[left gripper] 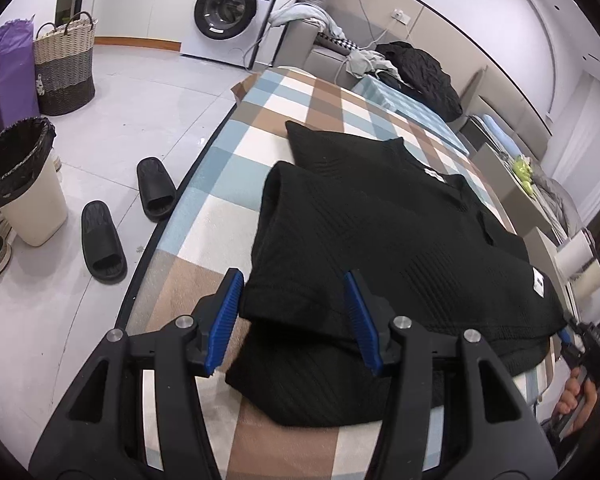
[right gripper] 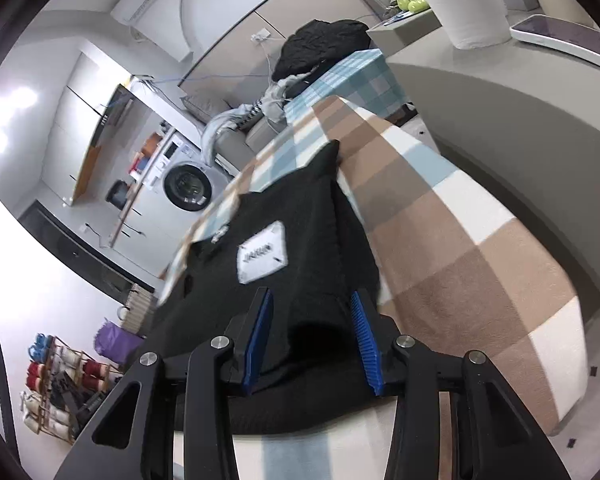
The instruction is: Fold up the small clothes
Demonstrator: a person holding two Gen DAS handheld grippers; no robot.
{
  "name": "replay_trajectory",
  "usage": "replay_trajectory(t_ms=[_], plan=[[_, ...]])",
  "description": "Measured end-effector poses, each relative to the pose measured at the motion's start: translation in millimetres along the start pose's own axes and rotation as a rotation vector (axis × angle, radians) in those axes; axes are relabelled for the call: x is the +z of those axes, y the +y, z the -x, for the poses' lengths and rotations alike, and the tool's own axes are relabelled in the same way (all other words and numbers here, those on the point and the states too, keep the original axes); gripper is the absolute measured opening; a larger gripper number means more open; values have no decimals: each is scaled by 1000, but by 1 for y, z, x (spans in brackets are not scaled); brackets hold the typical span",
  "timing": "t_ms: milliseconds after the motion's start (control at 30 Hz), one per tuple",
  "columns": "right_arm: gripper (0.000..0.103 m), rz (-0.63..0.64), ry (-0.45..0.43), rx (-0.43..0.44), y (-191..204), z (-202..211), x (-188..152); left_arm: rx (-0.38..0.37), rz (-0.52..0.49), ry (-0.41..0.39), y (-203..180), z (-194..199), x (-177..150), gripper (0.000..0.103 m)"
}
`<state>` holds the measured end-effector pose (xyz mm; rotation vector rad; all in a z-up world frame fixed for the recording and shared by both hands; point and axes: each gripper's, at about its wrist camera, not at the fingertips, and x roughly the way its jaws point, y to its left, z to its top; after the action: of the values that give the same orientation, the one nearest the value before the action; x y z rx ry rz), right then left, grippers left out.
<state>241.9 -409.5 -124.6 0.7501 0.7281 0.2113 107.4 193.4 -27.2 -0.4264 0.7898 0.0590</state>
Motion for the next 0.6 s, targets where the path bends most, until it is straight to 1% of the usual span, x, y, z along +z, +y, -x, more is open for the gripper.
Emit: replay_trajectory(t_ms=[33,100,233,333,433,467,533,567,600], plan=[[41,14,-2,37,5,1,0,-5,-2,-1,-1,2,-2,49],[41,31,-8,69,11,2,2,-8,-5,1,-2,4,-5,49],[41,58,-14,0,13,1,0,-4,3,18,0,3,-9,49],[41,20,18,-29,2,-5,-1,6,9,26,2,0,-9,49],[41,4,26,-50,-7,-11,-2,13,12,29,3,-1,-9,49],[40,10,17,-59,-7,-11,-3,13,12,28,4,-1,-9,49],[26,31,-10,-79,-3,-8,-3,13,13,27,4,0,-9,49],[24,52,-18,-77,3,-7,-3,10,12,27,4,0,-9,49],[23,66,-28,-56,7,-4,-2,9,12,27,4,0,-9,49]])
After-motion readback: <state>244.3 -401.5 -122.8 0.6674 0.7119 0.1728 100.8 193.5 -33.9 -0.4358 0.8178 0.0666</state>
